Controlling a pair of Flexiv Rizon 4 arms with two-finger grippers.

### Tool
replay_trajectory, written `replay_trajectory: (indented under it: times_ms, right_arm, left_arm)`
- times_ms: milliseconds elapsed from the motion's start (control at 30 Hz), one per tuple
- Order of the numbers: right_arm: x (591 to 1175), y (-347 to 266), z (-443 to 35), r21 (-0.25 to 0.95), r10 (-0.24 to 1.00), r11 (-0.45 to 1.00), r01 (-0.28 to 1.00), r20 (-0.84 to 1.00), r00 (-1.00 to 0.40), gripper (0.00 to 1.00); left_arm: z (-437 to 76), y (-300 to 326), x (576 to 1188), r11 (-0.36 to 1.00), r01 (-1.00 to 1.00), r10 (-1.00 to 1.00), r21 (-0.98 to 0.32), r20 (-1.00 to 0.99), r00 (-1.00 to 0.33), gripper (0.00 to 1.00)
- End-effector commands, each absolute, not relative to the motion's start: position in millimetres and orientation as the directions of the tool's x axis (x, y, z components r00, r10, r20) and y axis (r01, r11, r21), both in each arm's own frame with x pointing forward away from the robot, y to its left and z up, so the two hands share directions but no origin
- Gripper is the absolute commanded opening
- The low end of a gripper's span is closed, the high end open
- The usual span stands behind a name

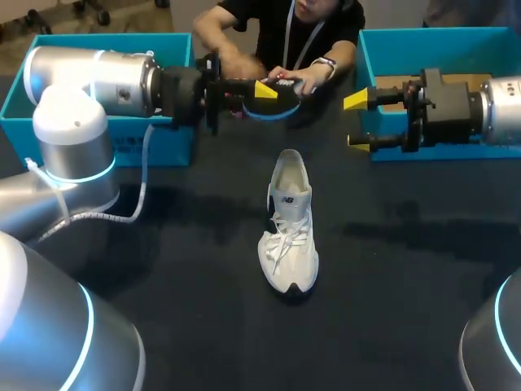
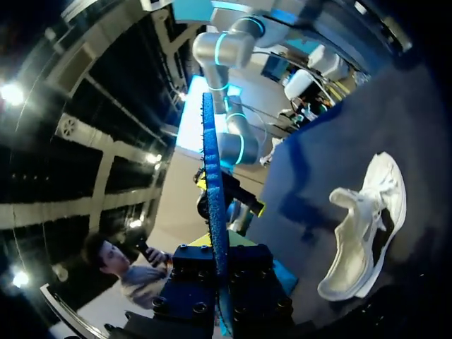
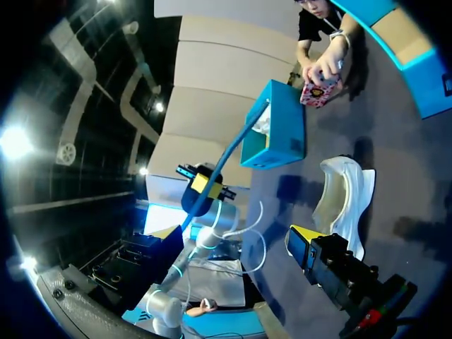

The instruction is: Take the shoe out of the shoebox, open the shoe tongue, remove and reinsert the insole, then place the shoe into the shoebox

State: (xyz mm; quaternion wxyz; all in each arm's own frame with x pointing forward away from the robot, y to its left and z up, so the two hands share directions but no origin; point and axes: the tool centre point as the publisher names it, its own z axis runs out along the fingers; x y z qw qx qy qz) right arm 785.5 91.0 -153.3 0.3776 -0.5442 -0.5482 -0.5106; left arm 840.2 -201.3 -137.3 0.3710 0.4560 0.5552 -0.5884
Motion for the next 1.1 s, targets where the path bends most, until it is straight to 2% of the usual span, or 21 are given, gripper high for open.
replay_trajectory:
  times_ms: [33, 133, 267, 400, 700, 1100]
  right_arm:
    - [785.7, 92.7, -153.7, 0.149, 0.212, -0.116, 0.982, 0.97, -0.122, 1.0]
    - [785.7, 92.7, -153.7, 0.149, 0.212, -0.116, 0.982, 0.97, -0.122, 1.0]
    - [785.7, 92.7, -153.7, 0.149, 0.212, -0.116, 0.982, 0.97, -0.122, 1.0]
    - [785.7, 92.7, -153.7, 0.149, 0.212, -0.116, 0.982, 0.97, -0.122, 1.0]
    - [787.8, 103.6, -157.0, 0.167, 0.189, -0.066, 0.984, 0.97, -0.152, 1.0]
    - [788.2, 127.1, -163.4, 0.123, 0.175, -0.024, 0.992, 0.978, -0.117, 1.0]
  left_arm:
    - [-144.4, -204.4, 843.4, -0.053, 0.998, 0.069, 0.042, -0.997, 0.046, 0.0]
    - [-147.9, -204.8, 842.9, -0.04, 0.998, 0.051, 0.038, -0.998, 0.04, 0.0]
    - [-155.2, -206.6, 842.5, -0.029, 0.991, 0.07, 0.131, -0.989, 0.133, 0.0]
    - [-159.3, -209.5, 841.9, -0.015, 0.988, 0.059, 0.154, -0.986, 0.155, 0.0]
    - [-163.1, -218.5, 840.6, 0.005, 0.989, 0.04, 0.147, -0.988, 0.146, 0.0]
    - [-167.1, -236.4, 839.9, 0.016, 0.985, 0.039, 0.171, -0.985, 0.17, 0.0]
